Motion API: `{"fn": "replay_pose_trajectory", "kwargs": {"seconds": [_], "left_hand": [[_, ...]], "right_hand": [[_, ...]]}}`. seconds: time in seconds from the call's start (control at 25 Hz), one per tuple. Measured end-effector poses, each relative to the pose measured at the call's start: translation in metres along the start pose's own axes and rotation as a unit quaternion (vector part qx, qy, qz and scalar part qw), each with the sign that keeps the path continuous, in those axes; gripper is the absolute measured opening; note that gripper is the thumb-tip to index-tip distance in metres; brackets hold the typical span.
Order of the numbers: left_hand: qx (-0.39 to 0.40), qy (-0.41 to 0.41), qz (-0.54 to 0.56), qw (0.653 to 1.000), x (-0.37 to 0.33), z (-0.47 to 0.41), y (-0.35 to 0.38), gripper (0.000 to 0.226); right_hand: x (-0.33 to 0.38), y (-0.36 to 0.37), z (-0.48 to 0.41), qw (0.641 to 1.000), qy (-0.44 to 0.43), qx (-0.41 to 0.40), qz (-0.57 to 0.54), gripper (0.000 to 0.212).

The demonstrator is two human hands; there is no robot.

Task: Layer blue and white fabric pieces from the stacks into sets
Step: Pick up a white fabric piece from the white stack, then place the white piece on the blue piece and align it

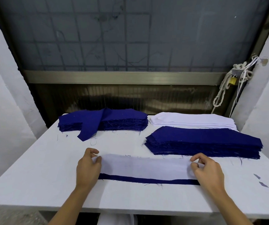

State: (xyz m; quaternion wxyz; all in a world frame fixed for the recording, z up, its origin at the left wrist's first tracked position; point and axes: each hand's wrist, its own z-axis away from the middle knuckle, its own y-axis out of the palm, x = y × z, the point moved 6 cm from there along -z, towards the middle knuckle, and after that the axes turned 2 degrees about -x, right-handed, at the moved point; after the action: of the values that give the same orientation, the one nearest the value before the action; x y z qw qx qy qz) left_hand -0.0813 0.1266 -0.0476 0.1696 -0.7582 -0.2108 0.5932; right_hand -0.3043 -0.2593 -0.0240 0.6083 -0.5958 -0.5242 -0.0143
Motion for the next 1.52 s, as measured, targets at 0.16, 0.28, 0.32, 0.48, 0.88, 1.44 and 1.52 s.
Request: {"fn": "replay_pose_trajectory", "kwargs": {"seconds": [0.16, 0.28, 0.32, 0.48, 0.88, 1.44, 1.52], "left_hand": [[0.018, 0.011, -0.019, 1.000, -0.004, 0.002, 0.003, 0.023], [0.014, 0.064, -0.091, 0.994, -0.012, 0.004, 0.003, 0.029], [0.012, 0.080, -0.127, 0.989, -0.015, 0.005, 0.003, 0.028], [0.015, 0.121, -0.231, 0.965, -0.020, 0.007, 0.011, 0.012], [0.014, 0.049, -0.142, 0.989, -0.007, 0.000, 0.006, 0.020], [0.195, 0.120, -0.154, 0.961, -0.172, -0.092, 0.076, 0.015], [0.223, 0.128, -0.115, 0.960, -0.201, -0.105, 0.110, 0.015]], "right_hand": [[0.005, 0.002, 0.000, 0.998, -0.032, 0.003, 0.050, 0.025], [0.009, 0.006, 0.001, 0.991, -0.071, 0.001, 0.112, 0.019], [0.009, 0.007, 0.000, 0.989, -0.079, 0.001, 0.127, 0.016], [0.010, 0.014, -0.001, 0.982, -0.104, 0.007, 0.155, 0.015], [0.012, 0.020, -0.008, 0.968, -0.176, 0.059, 0.167, 0.044], [0.055, -0.025, -0.130, 0.997, -0.077, 0.009, 0.012, 0.024], [0.060, -0.017, -0.157, 0.997, -0.068, 0.030, 0.022, 0.018]]}}
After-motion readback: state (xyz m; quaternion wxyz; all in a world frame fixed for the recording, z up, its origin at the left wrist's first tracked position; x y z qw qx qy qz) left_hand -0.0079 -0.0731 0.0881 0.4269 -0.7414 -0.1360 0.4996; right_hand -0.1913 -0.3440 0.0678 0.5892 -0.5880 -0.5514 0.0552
